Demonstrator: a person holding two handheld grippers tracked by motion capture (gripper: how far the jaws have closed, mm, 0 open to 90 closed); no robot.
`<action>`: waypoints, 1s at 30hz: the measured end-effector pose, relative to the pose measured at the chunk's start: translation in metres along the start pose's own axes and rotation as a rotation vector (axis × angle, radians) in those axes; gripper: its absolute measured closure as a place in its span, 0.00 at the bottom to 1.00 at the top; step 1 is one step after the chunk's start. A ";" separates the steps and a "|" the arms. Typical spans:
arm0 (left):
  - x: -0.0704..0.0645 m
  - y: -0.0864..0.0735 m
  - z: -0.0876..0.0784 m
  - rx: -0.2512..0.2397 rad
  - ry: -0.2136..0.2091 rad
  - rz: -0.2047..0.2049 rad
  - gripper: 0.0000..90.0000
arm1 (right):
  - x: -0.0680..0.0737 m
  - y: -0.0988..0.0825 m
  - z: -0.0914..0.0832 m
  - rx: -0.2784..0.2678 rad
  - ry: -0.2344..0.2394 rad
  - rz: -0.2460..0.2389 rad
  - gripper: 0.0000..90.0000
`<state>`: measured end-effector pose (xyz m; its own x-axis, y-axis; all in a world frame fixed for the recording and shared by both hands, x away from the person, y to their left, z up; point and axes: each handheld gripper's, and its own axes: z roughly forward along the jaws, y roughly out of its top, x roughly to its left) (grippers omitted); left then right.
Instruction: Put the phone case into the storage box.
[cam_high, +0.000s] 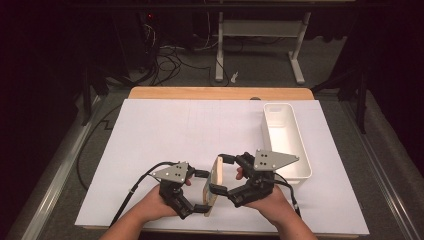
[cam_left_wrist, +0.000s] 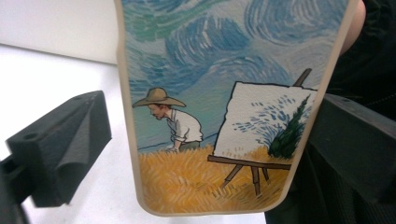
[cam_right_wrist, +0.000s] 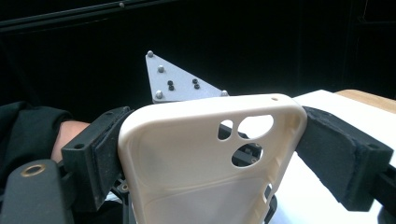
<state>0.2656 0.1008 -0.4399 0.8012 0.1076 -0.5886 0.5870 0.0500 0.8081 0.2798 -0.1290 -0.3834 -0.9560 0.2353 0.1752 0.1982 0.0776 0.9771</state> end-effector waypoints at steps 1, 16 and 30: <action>0.000 0.000 0.000 -0.002 0.000 0.000 0.00 | 0.000 0.000 0.000 0.000 -0.001 0.000 0.15; 0.000 0.001 0.000 -0.013 0.012 0.004 0.00 | 0.000 0.000 -0.001 -0.002 -0.008 -0.008 0.15; 0.000 0.004 -0.003 -0.030 0.024 0.016 0.00 | 0.000 0.001 -0.003 -0.005 -0.022 -0.016 0.15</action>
<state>0.2678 0.1044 -0.4364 0.8070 0.1323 -0.5755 0.5704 0.0779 0.8177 0.2797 -0.1321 -0.3818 -0.9541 0.2549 0.1572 0.1819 0.0763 0.9803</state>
